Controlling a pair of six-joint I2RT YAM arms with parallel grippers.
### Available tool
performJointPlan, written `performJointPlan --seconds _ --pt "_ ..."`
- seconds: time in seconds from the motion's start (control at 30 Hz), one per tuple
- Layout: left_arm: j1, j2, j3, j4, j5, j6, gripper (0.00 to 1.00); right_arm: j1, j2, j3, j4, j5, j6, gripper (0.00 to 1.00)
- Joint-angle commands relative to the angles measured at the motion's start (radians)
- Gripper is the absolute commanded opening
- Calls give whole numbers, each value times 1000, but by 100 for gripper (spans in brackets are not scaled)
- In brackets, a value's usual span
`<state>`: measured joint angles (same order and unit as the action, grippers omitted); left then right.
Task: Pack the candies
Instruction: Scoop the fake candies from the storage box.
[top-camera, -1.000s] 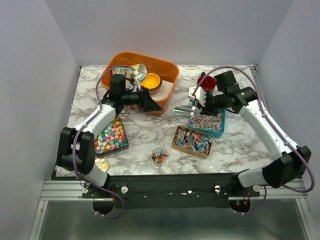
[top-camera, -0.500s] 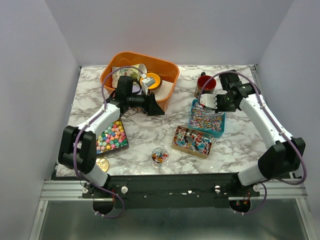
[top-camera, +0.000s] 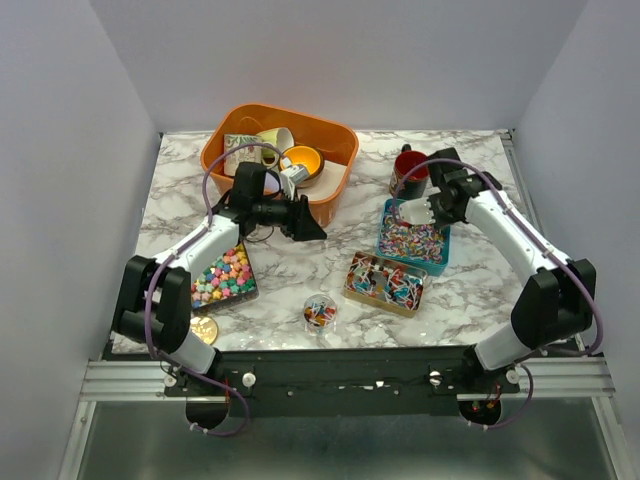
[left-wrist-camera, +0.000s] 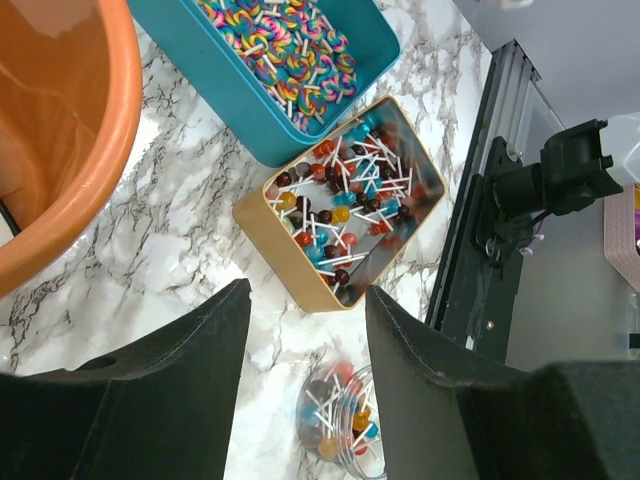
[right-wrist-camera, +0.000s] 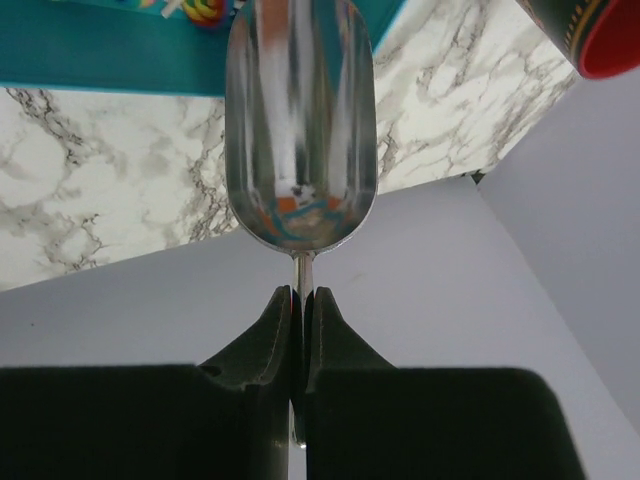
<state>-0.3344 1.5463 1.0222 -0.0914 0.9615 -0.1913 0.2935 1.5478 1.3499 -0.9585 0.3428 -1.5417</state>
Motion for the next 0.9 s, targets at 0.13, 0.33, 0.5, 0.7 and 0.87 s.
performJointPlan --seconds 0.13,0.33,0.5,0.7,0.87 --pt "-3 -51 -27 33 -14 -2 59 99 14 -133 95 100 -51 1" --pt "-3 -69 -51 28 -21 7 59 164 43 -52 3 30 60 1" --pt "-3 -63 -60 50 -21 -5 59 187 54 8 -71 -39 117 1" --pt "-3 -46 -45 58 -20 -16 59 182 37 -15 -69 -2 118 1" --pt "-3 -37 -42 64 -18 -23 59 164 6 -51 -29 73 63 1"
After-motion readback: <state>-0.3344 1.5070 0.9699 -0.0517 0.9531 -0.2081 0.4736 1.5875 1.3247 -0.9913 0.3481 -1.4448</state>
